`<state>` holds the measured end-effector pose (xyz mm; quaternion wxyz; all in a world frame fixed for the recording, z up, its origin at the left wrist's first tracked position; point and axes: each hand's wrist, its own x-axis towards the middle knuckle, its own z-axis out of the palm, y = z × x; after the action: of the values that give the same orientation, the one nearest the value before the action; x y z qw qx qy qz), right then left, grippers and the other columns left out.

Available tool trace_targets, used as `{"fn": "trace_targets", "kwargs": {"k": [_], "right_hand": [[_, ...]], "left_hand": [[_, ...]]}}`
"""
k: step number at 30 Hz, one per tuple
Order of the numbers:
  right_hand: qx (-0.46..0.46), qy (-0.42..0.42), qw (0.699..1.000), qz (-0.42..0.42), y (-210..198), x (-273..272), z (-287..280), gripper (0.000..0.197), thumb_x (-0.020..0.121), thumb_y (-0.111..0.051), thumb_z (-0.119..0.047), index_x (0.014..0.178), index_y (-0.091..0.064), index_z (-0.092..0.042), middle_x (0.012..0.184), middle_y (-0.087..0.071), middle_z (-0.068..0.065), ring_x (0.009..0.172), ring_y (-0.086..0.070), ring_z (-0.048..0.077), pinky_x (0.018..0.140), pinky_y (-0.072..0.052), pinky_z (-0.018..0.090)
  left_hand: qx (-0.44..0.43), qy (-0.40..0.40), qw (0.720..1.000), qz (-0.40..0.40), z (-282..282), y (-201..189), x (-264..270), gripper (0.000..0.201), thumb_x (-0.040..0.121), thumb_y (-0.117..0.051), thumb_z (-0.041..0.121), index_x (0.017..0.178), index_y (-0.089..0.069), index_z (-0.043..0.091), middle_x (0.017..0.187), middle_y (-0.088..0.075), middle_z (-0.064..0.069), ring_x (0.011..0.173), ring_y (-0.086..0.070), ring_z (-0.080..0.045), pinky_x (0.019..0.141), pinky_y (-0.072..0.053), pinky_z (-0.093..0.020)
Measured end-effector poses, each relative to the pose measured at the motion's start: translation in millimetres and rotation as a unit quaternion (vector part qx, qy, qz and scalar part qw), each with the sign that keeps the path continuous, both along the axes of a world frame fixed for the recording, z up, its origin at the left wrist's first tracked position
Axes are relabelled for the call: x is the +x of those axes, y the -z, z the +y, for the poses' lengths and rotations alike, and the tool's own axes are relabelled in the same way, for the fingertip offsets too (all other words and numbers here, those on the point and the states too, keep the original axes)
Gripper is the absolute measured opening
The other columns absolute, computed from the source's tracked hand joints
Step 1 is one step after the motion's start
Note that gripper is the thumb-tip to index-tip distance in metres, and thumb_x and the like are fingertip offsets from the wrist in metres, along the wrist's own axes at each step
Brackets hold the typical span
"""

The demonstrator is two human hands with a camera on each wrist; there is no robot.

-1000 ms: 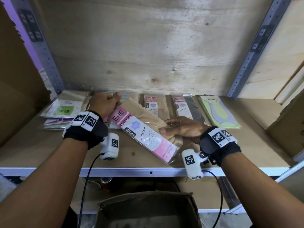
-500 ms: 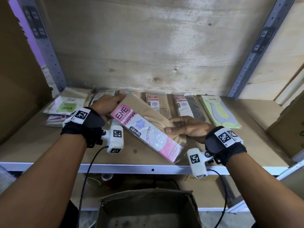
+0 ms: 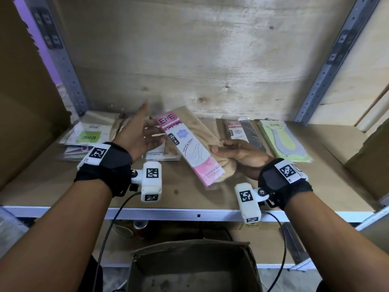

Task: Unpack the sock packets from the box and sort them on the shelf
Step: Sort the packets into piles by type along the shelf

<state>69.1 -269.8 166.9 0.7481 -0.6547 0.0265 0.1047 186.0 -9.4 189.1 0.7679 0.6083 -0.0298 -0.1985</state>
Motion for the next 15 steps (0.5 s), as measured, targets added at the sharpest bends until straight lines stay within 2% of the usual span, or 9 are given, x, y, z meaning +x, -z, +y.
{"fn": "trace_targets", "kwargs": {"k": [3, 5, 7, 8, 9, 12, 15], "right_hand": [[0.037, 0.039, 0.999, -0.005, 0, 3, 9, 0.031, 0.079, -0.078, -0.015, 0.108, -0.071, -0.005, 0.112, -0.073, 0.016, 0.097, -0.072, 0.024, 0.075, -0.057, 0.029], [0.043, 0.048, 0.998, -0.009, 0, 4, 16, 0.019, 0.078, -0.079, -0.017, 0.096, -0.075, -0.012, 0.105, -0.075, 0.013, 0.091, -0.074, 0.020, 0.068, -0.057, 0.026], [0.038, 0.054, 0.998, -0.011, 1, 5, 22, 0.004, 0.077, -0.080, -0.019, 0.080, -0.077, -0.020, 0.101, -0.076, 0.011, 0.087, -0.075, 0.019, 0.065, -0.057, 0.025], [0.040, 0.057, 0.998, -0.010, 1, 5, 23, 0.003, 0.079, -0.079, -0.019, 0.081, -0.077, -0.019, 0.103, -0.076, 0.012, 0.088, -0.074, 0.020, 0.066, -0.057, 0.026], [0.043, 0.059, 0.997, -0.009, 2, 6, 25, 0.007, 0.081, -0.078, -0.018, 0.087, -0.077, -0.016, 0.106, -0.075, 0.013, 0.090, -0.074, 0.021, 0.069, -0.058, 0.028], [0.027, 0.054, 0.998, -0.005, 2, 7, 25, 0.034, 0.083, -0.075, -0.024, 0.113, -0.071, -0.006, 0.114, -0.073, 0.012, 0.096, -0.071, 0.024, 0.078, -0.060, 0.032], [0.003, 0.044, 0.999, 0.007, 0, 6, 24, 0.046, 0.079, -0.075, -0.032, 0.118, -0.069, -0.007, 0.110, -0.071, 0.015, 0.084, -0.071, 0.029, 0.063, -0.059, 0.030]], "left_hand": [[0.063, 0.092, 0.994, -0.020, -11, 5, -17, 0.048, 0.083, -0.070, 0.054, 0.106, -0.071, 0.012, 0.095, -0.076, -0.011, 0.080, -0.075, -0.024, 0.065, -0.059, -0.028], [0.097, 0.138, 0.985, -0.036, -21, 10, -27, 0.039, 0.085, -0.072, 0.044, 0.111, -0.071, 0.015, 0.103, -0.077, -0.008, 0.090, -0.075, -0.022, 0.068, -0.059, -0.026], [0.112, 0.145, 0.981, -0.059, -28, 14, -34, 0.028, 0.089, -0.071, 0.031, 0.112, -0.070, 0.015, 0.105, -0.077, -0.004, 0.092, -0.075, -0.017, 0.069, -0.059, -0.022], [0.110, 0.138, 0.982, -0.066, -30, 14, -35, 0.026, 0.090, -0.070, 0.026, 0.112, -0.070, 0.013, 0.105, -0.077, -0.004, 0.092, -0.075, -0.016, 0.069, -0.059, -0.022], [0.107, 0.130, 0.983, -0.072, -30, 14, -36, 0.026, 0.090, -0.070, 0.023, 0.113, -0.069, 0.012, 0.106, -0.077, -0.004, 0.093, -0.075, -0.017, 0.071, -0.059, -0.023], [0.085, 0.104, 0.988, -0.082, -27, 10, -34, 0.025, 0.092, -0.068, 0.019, 0.114, -0.068, 0.007, 0.106, -0.077, -0.006, 0.090, -0.075, -0.016, 0.069, -0.059, -0.023], [0.069, 0.059, 0.992, -0.084, -20, 8, -29, 0.023, 0.094, -0.066, 0.017, 0.115, -0.067, 0.006, 0.105, -0.076, -0.006, 0.085, -0.075, -0.015, 0.065, -0.058, -0.021]]}}
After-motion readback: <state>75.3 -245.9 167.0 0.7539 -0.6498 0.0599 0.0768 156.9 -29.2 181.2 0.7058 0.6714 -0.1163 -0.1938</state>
